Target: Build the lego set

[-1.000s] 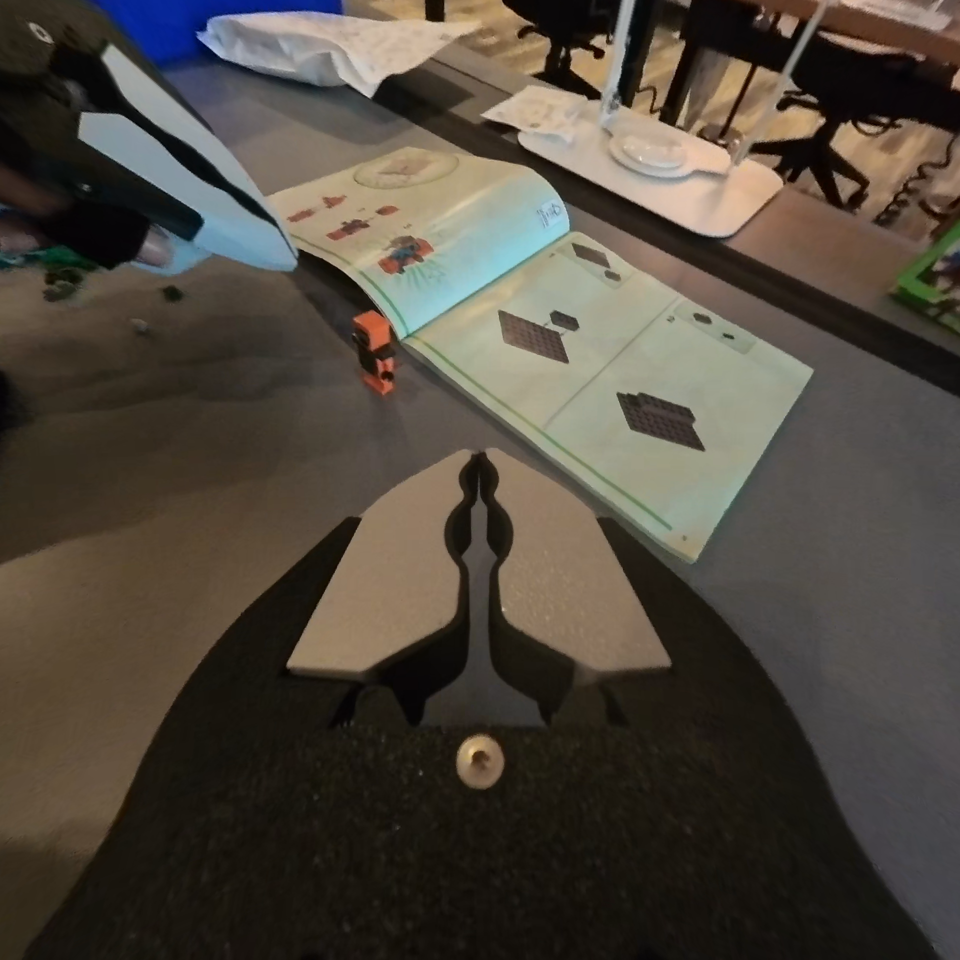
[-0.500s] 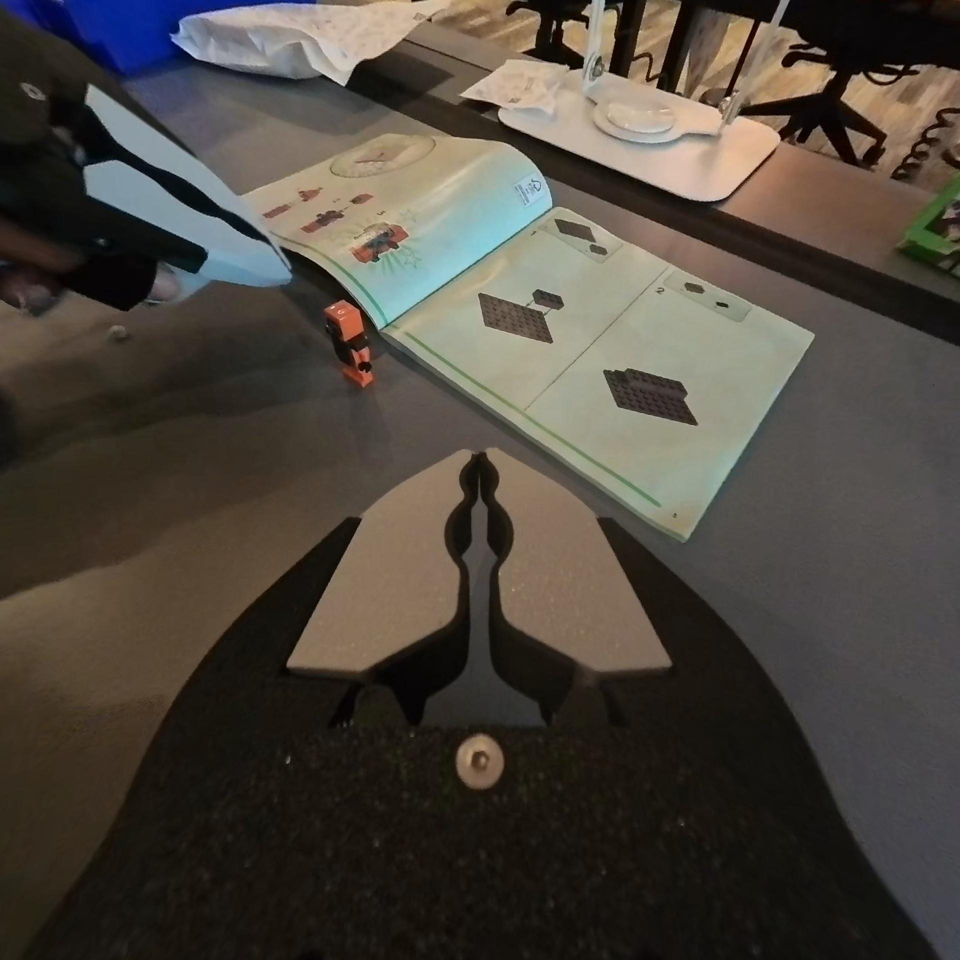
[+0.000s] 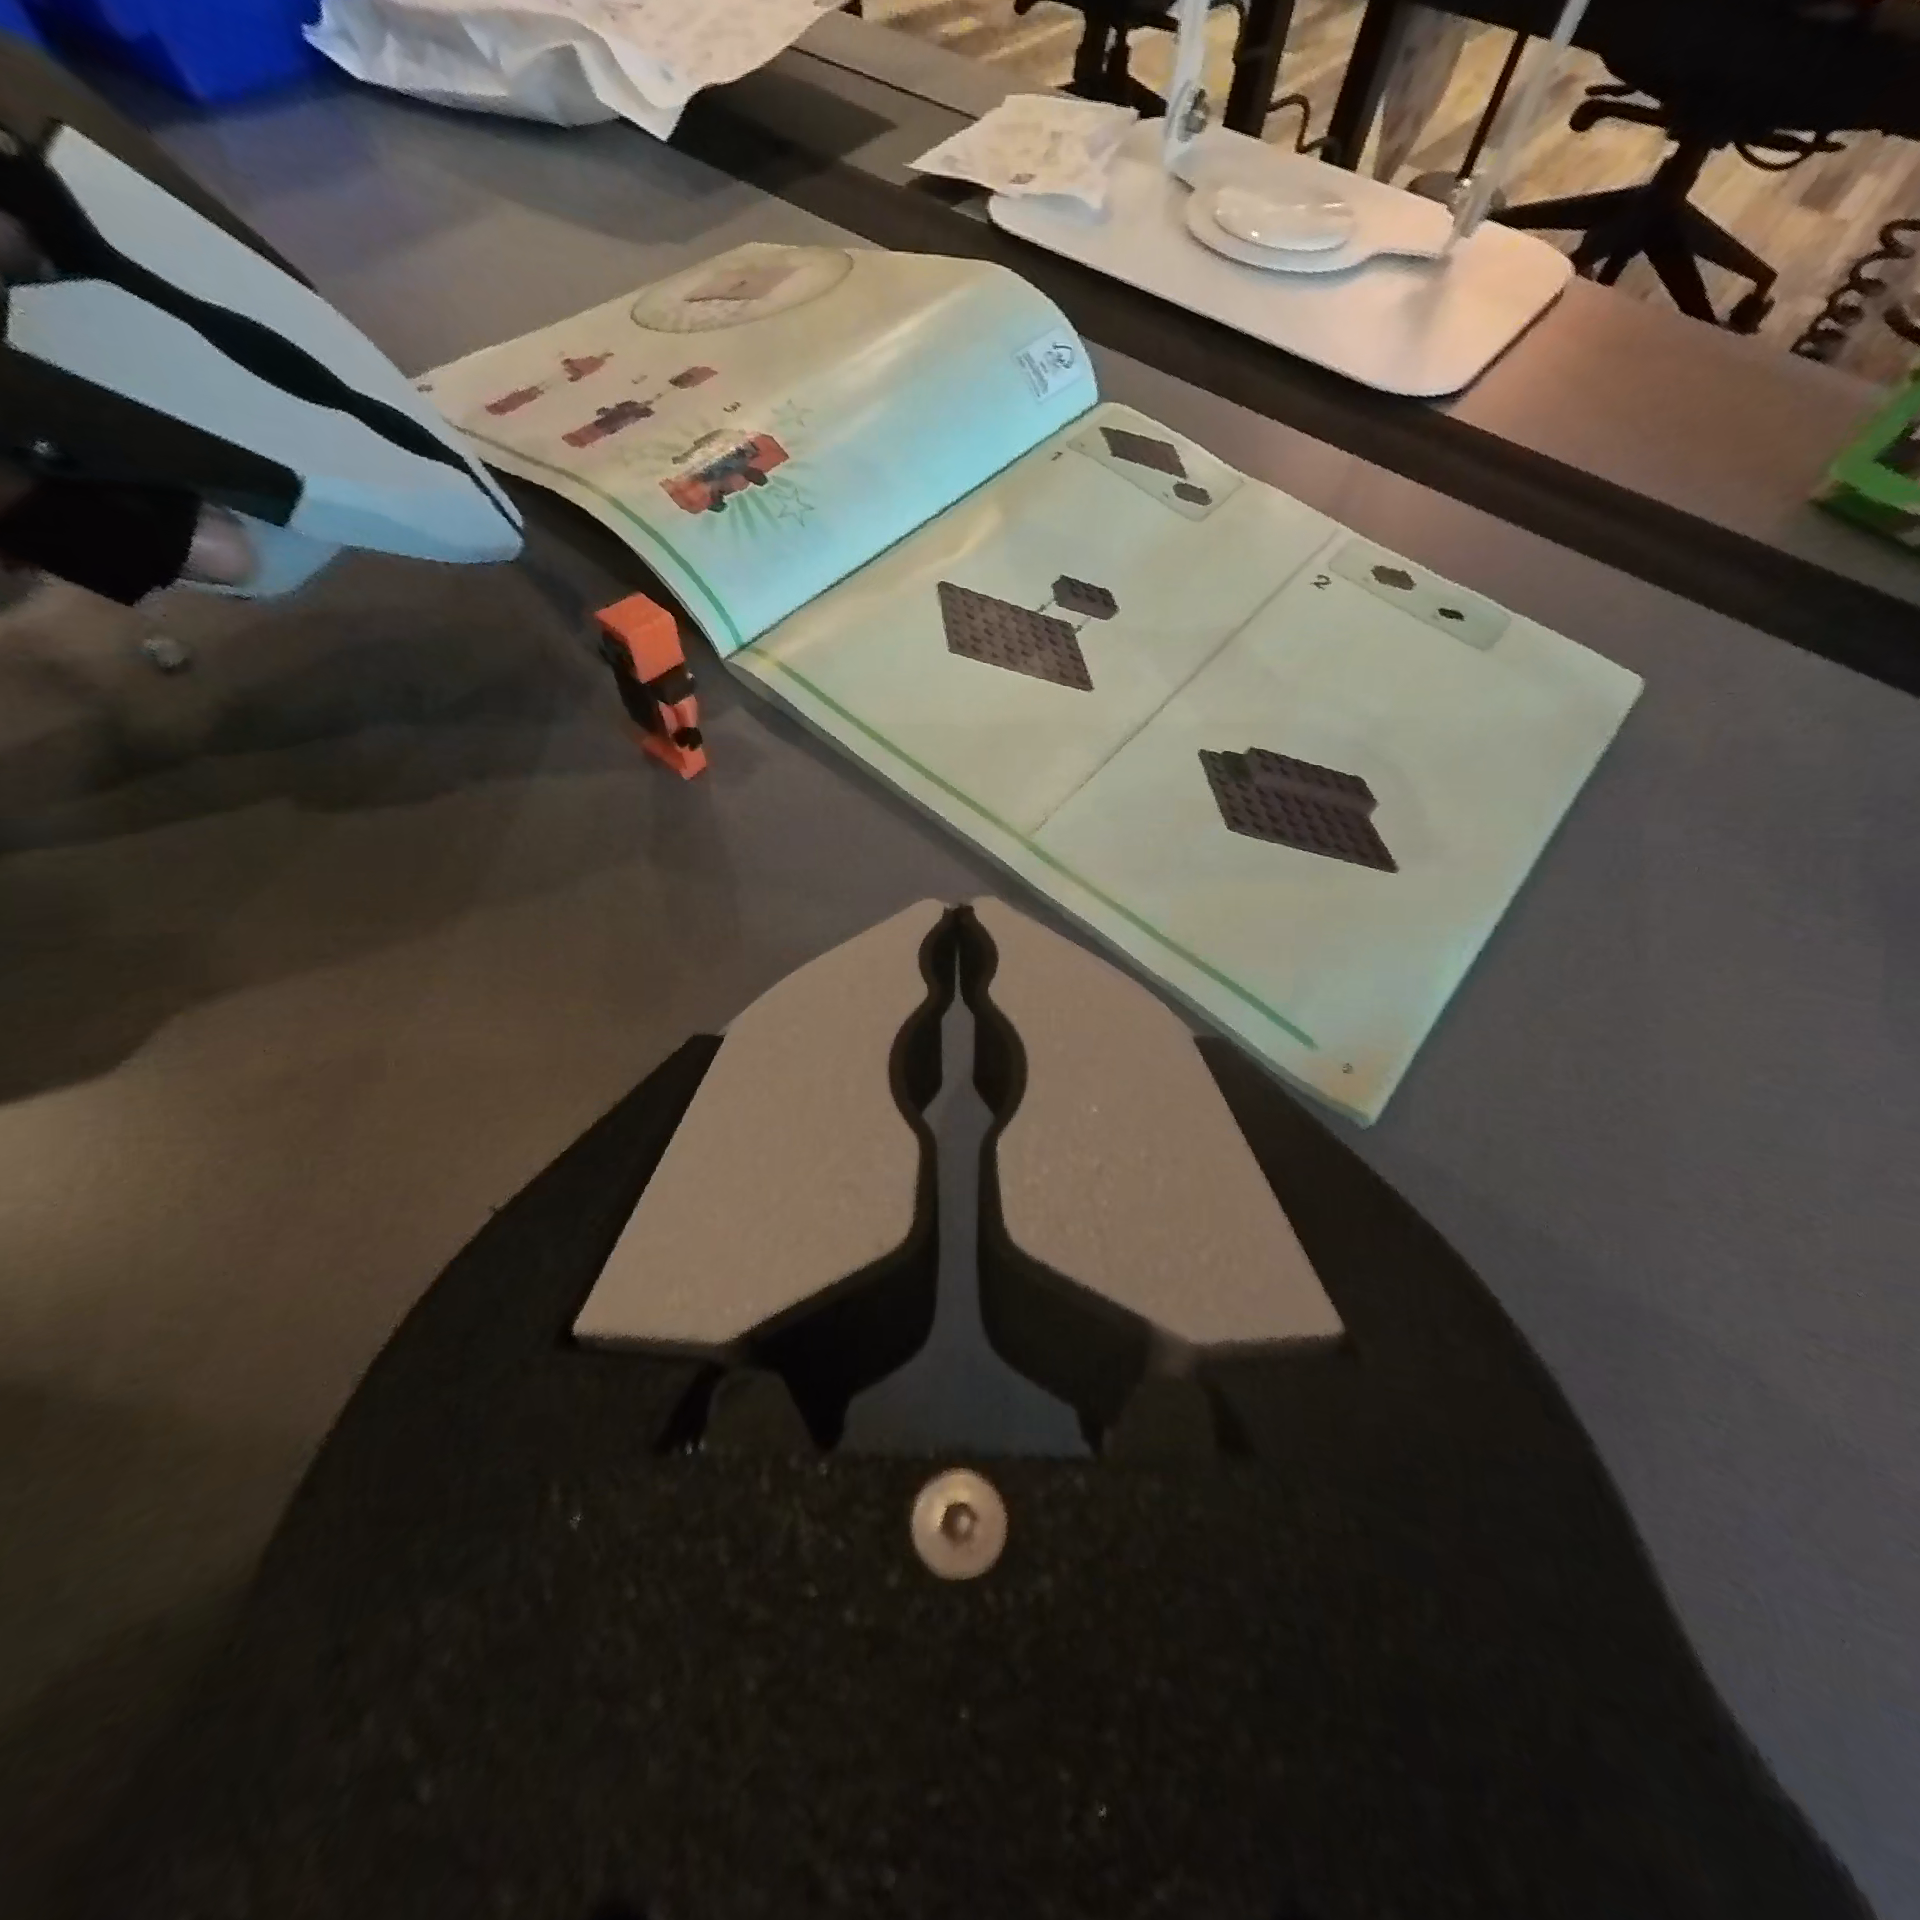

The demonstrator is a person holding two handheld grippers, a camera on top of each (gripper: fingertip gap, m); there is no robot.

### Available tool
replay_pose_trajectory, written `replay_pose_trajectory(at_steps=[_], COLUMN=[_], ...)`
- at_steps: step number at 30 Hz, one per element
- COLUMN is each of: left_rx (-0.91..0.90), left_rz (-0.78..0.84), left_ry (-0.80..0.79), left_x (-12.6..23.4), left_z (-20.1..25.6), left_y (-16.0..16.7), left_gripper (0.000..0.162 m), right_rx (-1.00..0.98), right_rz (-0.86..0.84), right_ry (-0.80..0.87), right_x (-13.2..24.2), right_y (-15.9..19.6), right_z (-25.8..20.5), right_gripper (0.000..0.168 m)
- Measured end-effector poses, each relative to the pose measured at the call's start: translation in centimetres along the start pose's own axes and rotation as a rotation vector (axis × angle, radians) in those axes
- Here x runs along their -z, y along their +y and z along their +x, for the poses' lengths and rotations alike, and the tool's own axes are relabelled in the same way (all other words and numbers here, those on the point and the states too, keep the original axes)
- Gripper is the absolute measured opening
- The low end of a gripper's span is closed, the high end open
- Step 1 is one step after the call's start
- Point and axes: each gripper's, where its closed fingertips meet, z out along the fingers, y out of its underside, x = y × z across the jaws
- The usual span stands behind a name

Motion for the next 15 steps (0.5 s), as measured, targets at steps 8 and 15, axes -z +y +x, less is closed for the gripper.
replay_pose_trajectory(at_steps=[8,15], left_rx=[-0.001,-0.029], left_rz=[-0.016,-0.020], left_ry=[-0.030,-0.064], left_x=[-0.2,-0.3], left_z=[-0.4,-1.0], left_y=[0.6,0.8], left_gripper=[0.000,0.000], right_rx=[0.022,-0.006], right_rz=[-0.020,-0.031], right_ry=[0.023,0.080], right_x=[0.0,-0.1], right_y=[0.4,0.6], right_z=[-0.1,1.0], right_gripper=[0.000,0.000])
